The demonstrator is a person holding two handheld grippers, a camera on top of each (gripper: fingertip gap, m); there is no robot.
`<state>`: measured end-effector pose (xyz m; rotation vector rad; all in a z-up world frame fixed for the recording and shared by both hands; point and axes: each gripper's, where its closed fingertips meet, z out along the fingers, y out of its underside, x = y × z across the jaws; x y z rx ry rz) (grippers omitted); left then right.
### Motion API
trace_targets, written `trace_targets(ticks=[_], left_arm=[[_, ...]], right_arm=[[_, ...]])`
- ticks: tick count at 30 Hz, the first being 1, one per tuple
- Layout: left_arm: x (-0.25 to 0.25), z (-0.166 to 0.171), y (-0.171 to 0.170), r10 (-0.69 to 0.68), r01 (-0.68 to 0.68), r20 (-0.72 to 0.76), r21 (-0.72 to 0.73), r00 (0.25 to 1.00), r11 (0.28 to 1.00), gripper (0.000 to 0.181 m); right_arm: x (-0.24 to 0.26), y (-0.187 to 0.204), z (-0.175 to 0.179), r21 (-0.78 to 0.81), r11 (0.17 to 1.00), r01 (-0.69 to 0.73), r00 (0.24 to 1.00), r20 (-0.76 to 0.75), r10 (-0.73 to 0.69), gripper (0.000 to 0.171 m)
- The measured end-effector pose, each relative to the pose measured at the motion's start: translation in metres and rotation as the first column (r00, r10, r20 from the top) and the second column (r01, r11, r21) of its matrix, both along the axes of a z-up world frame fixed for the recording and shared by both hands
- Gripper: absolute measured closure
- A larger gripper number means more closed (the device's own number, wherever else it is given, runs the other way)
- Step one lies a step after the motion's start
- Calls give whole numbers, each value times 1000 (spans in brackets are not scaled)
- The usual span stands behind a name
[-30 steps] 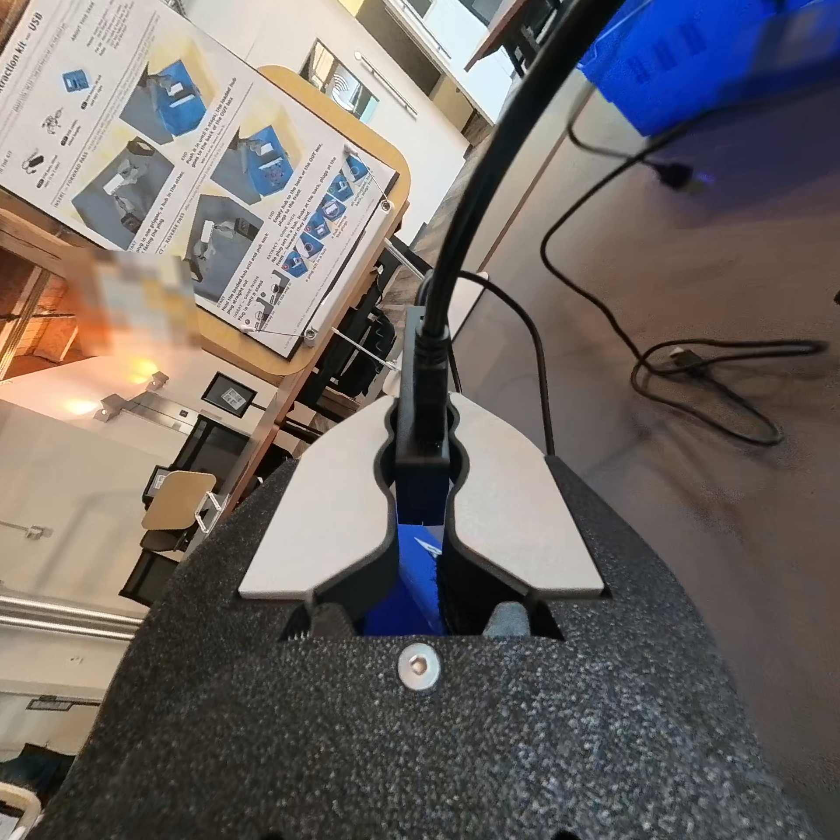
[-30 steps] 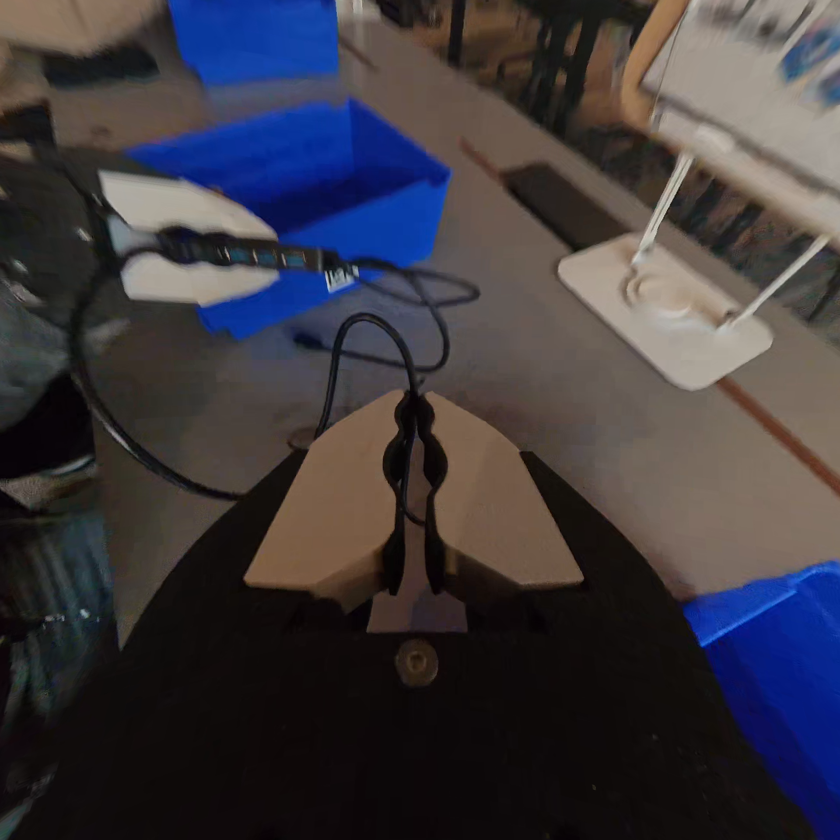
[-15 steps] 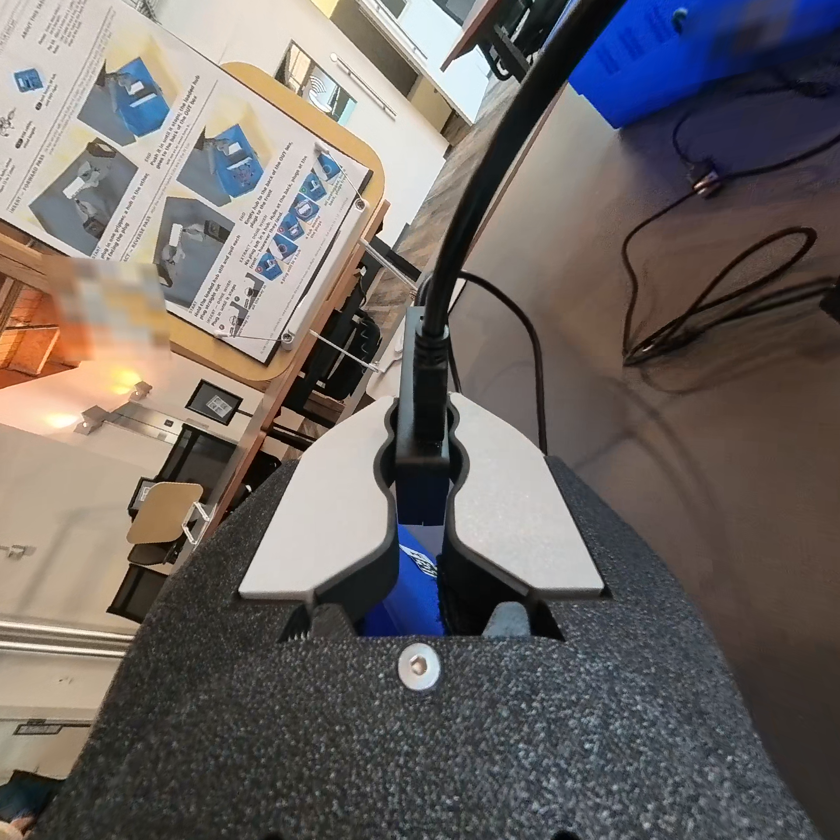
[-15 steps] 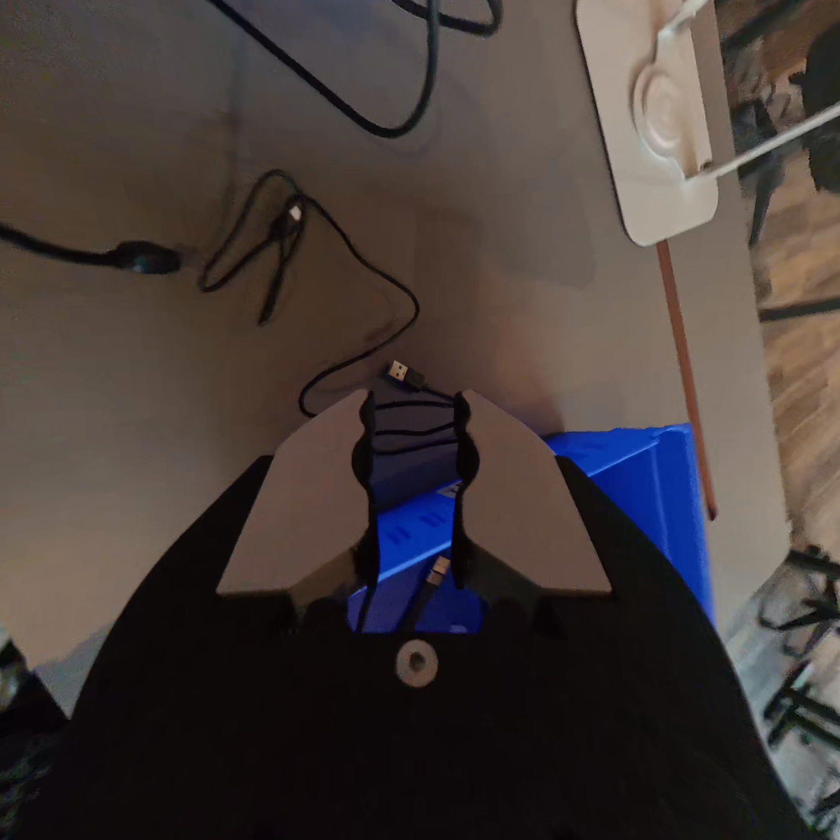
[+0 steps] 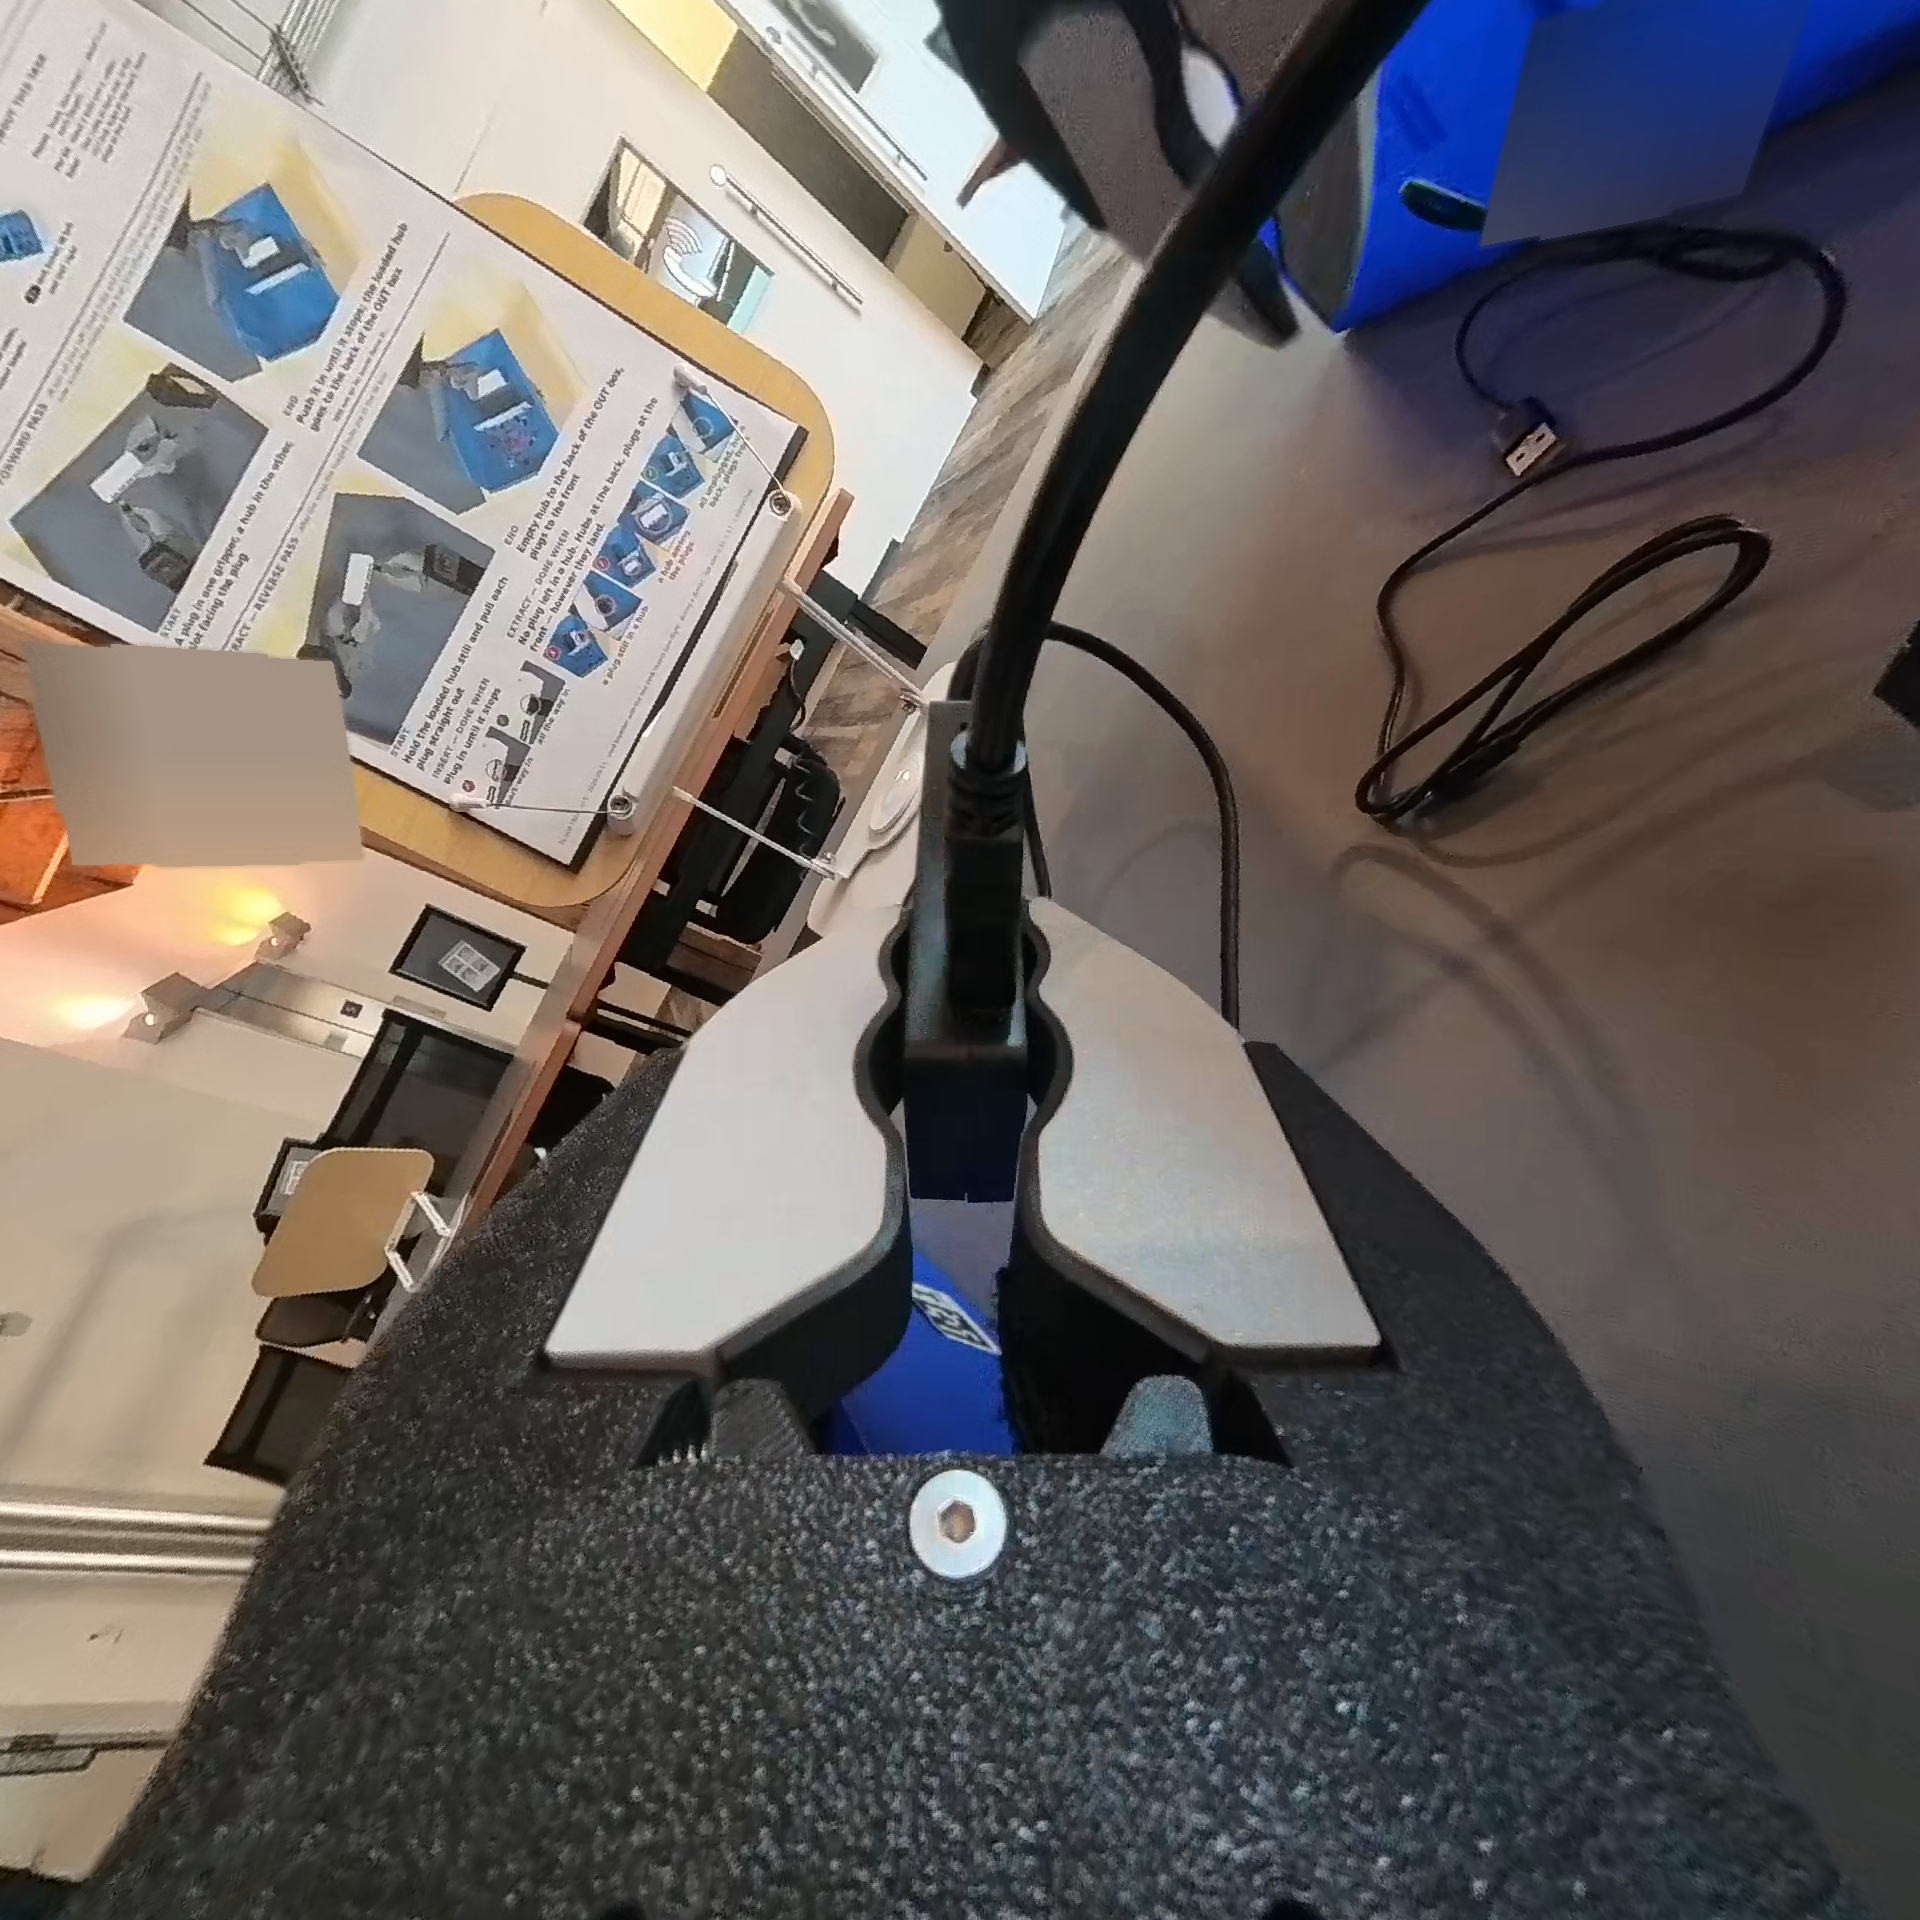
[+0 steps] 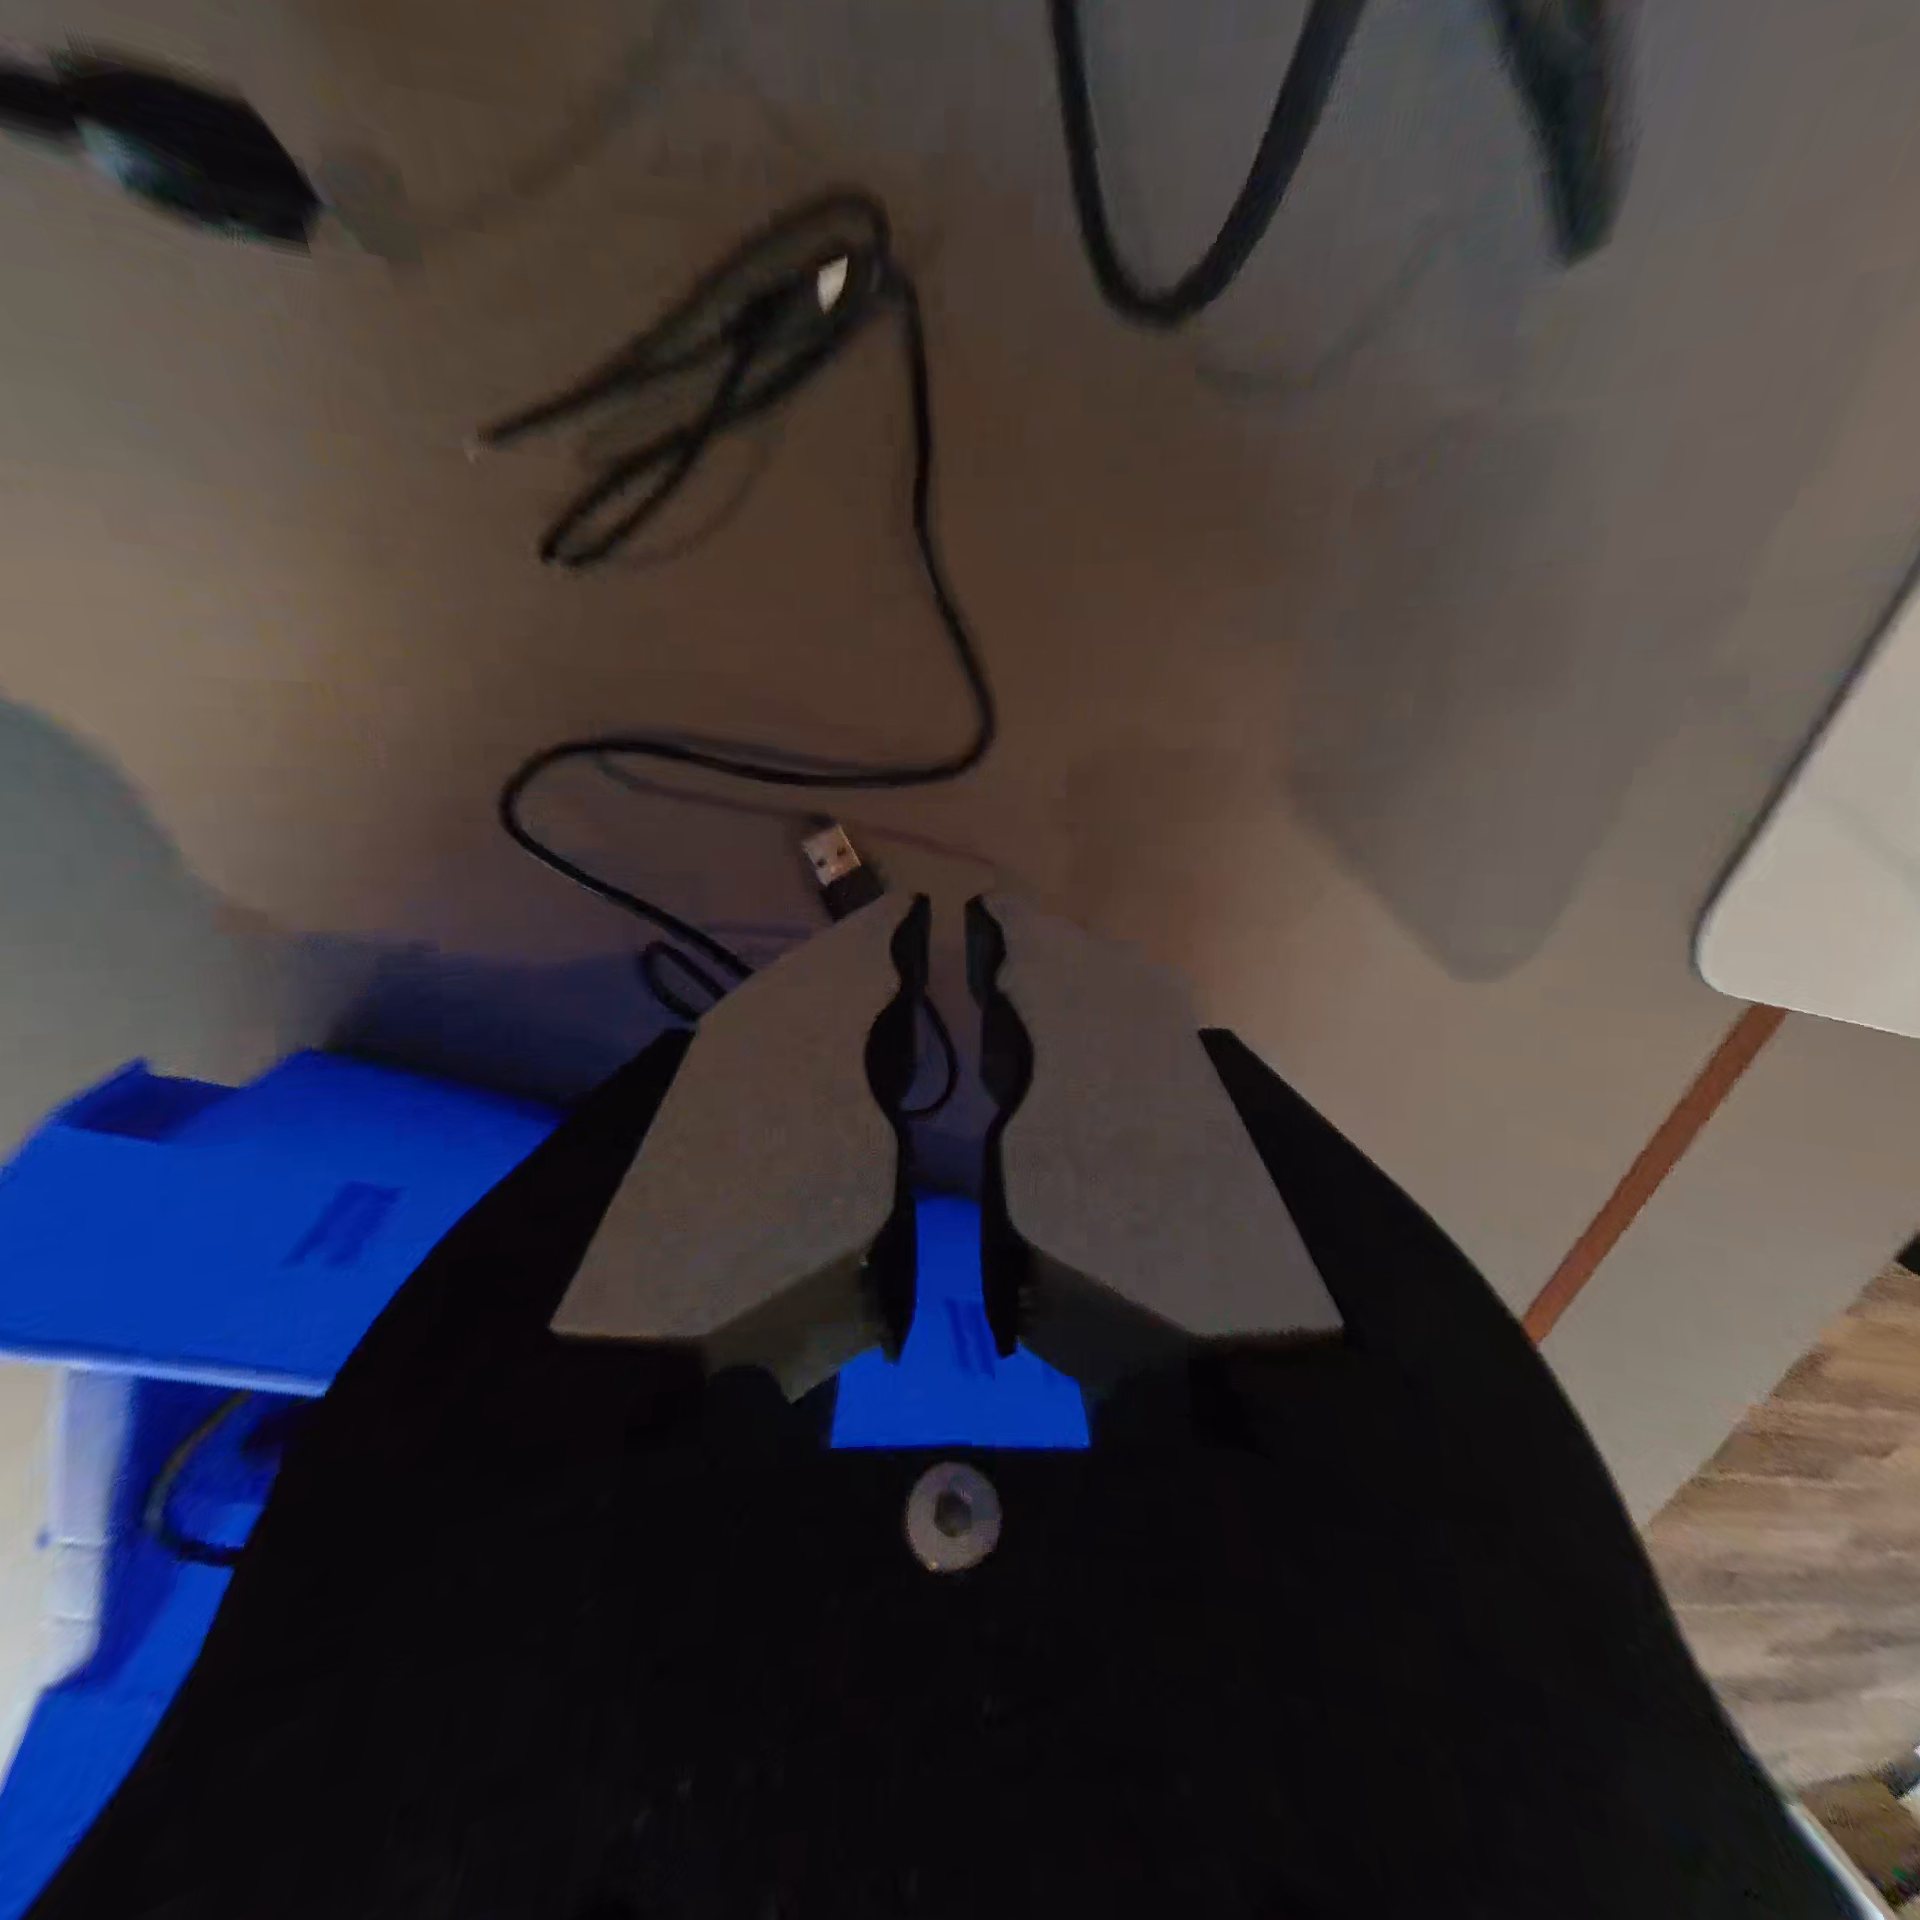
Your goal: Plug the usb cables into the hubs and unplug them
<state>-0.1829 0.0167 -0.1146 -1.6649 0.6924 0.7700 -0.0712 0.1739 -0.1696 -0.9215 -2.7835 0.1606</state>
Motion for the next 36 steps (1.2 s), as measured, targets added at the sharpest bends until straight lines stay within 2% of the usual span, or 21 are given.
trace_targets(ticks=[3, 5, 8, 11, 15, 20, 28, 31, 36], left_arm=[[-1, 0, 0, -11, 11, 20, 3, 1000, 1000, 164], [-2, -1, 0, -17, 17, 38, 4, 999, 1000, 164], [-4, -1, 0, -23, 23, 63, 8, 998, 1000, 164], [-5, 1, -1, -24, 23, 82, 15, 996, 1000, 164], [-3, 0, 0, -25, 25, 84, 11, 996, 1000, 164], [-1, 2, -1, -34, 33, 95, 15, 995, 999, 164], [1, 10, -3, -53, 47, 99, 58, 994, 997, 164], [-1, 9, -3, -40, 36, 79, 54, 996, 998, 164], [0, 7, -1, -27, 25, 49, 44, 998, 999, 164]], right_arm=[[15, 12, -35, 50, 997, -62, 992, 116, 56, 164], [22, 9, -47, 54, 993, -103, 985, 145, 95, 154], [26, -5, -53, -13, 993, -120, 984, 134, 120, 148], [31, 2, -63, 32, 990, -136, 977, 170, 128, 145], [24, 5, -69, 67, 986, -155, 980, 137, 144, 145], [27, 11, -77, 107, 977, -182, 968, 196, 158, 150], [29, 9, -76, 91, 988, -122, 969, 227, 99, 157], [17, -4, -60, 11, 1000, -28, 990, 135, 27, 157], [1, -27, -12, -161, 984, 76, 995, -47, -84, 157]])
